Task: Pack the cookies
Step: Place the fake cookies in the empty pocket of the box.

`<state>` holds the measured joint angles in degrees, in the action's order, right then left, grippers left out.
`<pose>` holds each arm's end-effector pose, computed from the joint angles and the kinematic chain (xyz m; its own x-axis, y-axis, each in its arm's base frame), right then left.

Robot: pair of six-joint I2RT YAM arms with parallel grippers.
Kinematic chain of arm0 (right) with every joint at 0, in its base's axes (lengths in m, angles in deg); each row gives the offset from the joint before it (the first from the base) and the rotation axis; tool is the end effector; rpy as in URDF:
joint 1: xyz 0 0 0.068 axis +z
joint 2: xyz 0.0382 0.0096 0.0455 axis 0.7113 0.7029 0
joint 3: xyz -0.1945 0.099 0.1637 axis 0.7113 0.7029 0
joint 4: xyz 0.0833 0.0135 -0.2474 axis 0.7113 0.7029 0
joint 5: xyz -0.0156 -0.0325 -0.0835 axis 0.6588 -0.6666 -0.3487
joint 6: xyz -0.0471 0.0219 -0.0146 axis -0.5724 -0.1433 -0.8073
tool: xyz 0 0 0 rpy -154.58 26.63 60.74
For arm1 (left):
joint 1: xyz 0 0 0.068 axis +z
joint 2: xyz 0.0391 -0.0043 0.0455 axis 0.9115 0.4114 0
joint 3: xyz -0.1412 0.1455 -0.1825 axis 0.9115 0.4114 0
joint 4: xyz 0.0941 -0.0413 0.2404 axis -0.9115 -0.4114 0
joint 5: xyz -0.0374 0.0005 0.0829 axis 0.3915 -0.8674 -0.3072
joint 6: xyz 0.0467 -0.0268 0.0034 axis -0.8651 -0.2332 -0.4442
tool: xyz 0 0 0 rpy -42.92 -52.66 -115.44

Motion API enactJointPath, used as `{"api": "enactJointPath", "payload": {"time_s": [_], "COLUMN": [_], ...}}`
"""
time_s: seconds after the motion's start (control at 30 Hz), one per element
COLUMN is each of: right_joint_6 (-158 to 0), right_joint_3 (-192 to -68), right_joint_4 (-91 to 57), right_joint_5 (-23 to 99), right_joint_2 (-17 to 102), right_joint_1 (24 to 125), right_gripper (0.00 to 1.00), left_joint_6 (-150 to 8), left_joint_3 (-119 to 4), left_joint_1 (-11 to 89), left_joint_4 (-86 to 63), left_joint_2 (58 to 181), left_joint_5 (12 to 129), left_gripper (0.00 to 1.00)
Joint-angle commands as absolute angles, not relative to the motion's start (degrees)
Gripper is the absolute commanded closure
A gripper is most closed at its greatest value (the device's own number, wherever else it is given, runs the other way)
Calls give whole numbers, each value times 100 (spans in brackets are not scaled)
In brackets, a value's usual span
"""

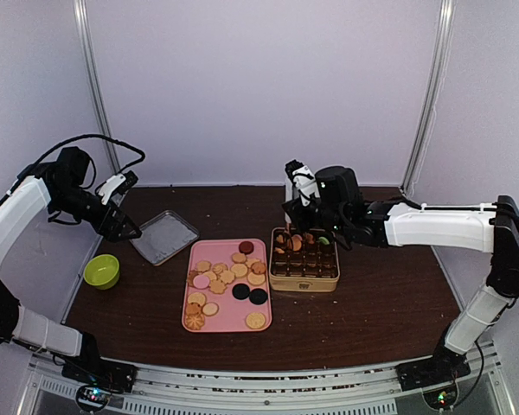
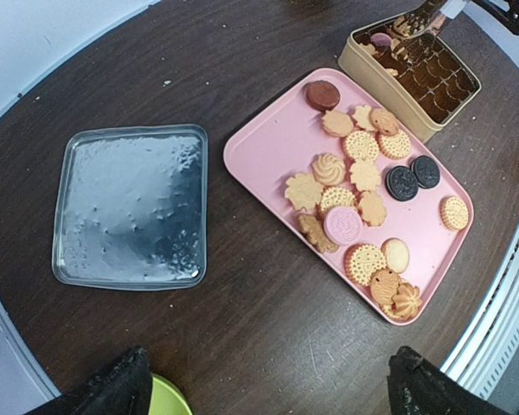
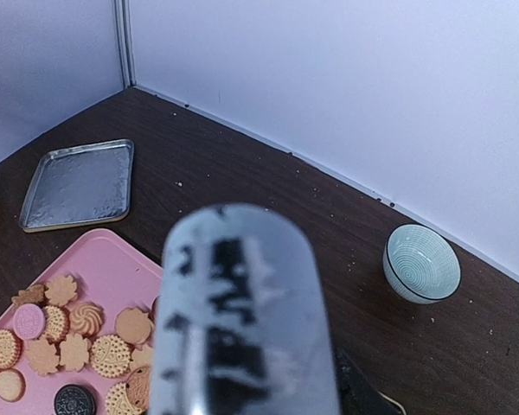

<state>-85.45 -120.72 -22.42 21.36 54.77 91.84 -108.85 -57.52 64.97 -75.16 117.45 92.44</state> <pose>0.2666 0.2726 0.2800 -0.2605 -0.2694 -0.9271 -0.6137 0.7876 -0.0564 0.2397 -0.0211 0.3279 -0.6927 0.3910 -0.6061 0.6093 0.7668 -0.2017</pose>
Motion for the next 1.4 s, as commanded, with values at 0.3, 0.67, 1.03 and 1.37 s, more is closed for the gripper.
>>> {"api": "enactJointPath", "payload": {"time_s": [0.3,0.67,1.03,1.37], "right_joint_6": [-8565,-8512,-8541,-8618], "right_joint_3": [-12174,-12703,-12328,-12020], "right_joint_4": [-2378,-2263,-2254,-2251], "right_joint_5": [2160,2128,2145,2238], "right_joint_2": [4991,5392,5000,4446], "right_joint_1": [9156,9155,9149,9215], "right_gripper": [60,74,93,92], "left_joint_6": [-10823,-10807,-10833,-10828], "left_joint_3": [-5848,-5877,-5849,-5903], "left_joint_1": [6546,6552,6552,6548], "left_joint_4": [-7560,-7563,-7575,-7615], "left_joint_2": [11765,11761,11872,11923], "left_joint_5": [9305,9281,9544,9643], "left_gripper": [2,2,3,3]}}
